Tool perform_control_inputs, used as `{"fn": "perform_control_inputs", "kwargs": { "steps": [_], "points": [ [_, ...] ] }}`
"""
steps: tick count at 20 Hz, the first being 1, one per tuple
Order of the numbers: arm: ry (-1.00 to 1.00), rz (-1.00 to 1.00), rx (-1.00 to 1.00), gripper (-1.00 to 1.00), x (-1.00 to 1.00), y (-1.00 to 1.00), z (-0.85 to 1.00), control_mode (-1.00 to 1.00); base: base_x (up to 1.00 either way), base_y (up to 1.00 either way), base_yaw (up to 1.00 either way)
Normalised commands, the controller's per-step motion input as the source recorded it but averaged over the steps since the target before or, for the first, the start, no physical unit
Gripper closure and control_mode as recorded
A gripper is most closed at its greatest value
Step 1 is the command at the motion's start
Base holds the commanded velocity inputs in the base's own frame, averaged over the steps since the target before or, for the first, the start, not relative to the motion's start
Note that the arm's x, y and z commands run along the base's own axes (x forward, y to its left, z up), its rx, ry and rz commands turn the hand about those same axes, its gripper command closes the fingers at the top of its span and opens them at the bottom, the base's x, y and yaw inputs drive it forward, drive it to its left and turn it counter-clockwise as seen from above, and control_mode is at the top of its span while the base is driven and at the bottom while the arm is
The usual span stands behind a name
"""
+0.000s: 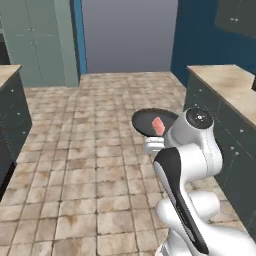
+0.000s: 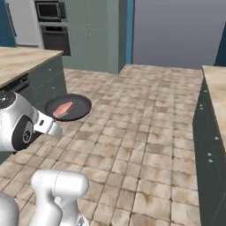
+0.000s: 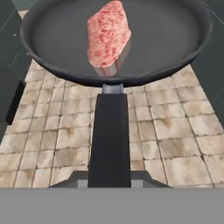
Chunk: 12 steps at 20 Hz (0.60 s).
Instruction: Pick up the pan with the steak in it and place it on the dining table. Then place the steak on the plate.
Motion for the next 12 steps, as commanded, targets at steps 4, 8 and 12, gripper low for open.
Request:
{"fn": "perform_control_inputs", "kwargs": {
  "steps": [4,8,12],
  "points": [
    [0.00,0.00,0.00,1.00,0.00,0.00,0.00,1.00,0.00,0.00,0.50],
    [0.00,0.00,0.00,1.00,0.00,0.00,0.00,1.00,0.00,0.00,0.50],
    [0.00,0.00,0.00,1.00,0.00,0.00,0.00,1.00,0.00,0.00,0.50]
  ]
}}
